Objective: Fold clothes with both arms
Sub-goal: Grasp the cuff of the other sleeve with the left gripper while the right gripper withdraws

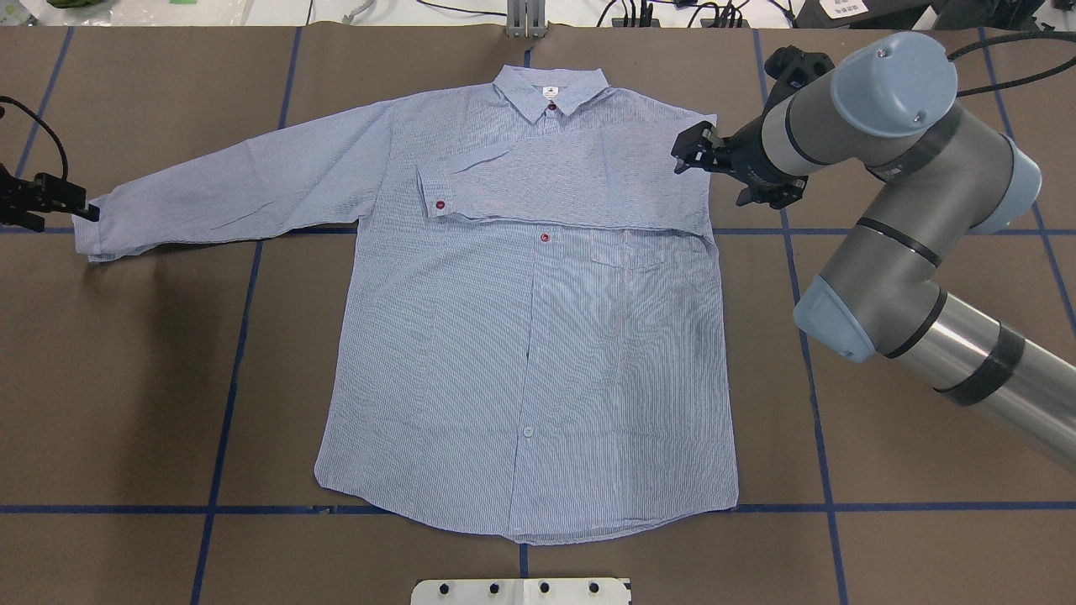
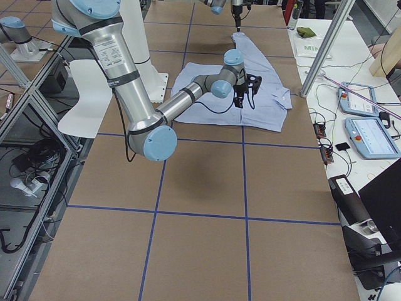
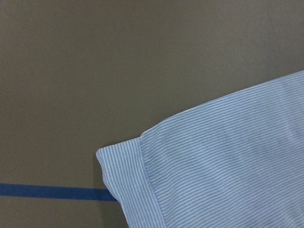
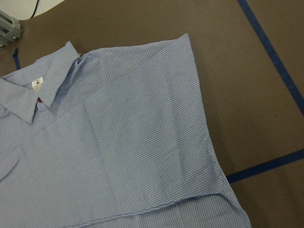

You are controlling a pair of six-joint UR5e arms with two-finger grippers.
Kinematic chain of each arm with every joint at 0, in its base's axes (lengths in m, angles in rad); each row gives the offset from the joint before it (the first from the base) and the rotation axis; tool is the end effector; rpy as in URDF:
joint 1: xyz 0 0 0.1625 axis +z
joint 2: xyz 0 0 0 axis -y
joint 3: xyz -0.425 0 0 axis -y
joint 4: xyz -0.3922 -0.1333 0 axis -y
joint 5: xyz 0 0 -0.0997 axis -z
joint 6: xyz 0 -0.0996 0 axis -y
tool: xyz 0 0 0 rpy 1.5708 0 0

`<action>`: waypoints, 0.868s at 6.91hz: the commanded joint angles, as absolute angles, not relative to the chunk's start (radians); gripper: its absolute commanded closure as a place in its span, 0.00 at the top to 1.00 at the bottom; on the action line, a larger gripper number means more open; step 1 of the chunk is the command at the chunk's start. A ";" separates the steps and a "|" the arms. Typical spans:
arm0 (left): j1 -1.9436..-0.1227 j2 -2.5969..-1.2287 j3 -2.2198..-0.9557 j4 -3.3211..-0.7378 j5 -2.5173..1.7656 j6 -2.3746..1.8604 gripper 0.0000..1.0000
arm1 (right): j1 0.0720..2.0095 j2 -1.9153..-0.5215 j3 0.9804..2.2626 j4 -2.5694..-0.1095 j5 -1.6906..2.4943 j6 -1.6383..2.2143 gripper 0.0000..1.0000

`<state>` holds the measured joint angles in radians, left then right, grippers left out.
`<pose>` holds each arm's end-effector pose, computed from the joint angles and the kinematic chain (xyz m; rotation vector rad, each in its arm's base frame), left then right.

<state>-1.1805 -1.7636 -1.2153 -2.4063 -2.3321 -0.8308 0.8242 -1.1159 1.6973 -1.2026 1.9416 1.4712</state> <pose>0.1653 -0.5715 0.6374 0.1042 0.9643 -0.1495 -0.3687 -0.5417 0.3018 0.1127 -1.0022 0.4871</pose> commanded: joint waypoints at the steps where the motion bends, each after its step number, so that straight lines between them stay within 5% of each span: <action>1: -1.178 -1.772 -1.183 -2.418 -2.333 -0.836 0.87 | 0.821 -1.117 1.697 -1.203 1.939 1.471 1.00; 6: -1.170 -1.779 -1.117 -2.480 -2.330 -0.836 0.59 | 0.821 -1.118 1.700 -1.203 1.939 1.471 1.00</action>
<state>-1.1715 -1.7778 -1.1234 -2.4767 -2.3302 -0.8347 0.8207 -1.1176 1.6986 -1.2026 1.9390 1.4711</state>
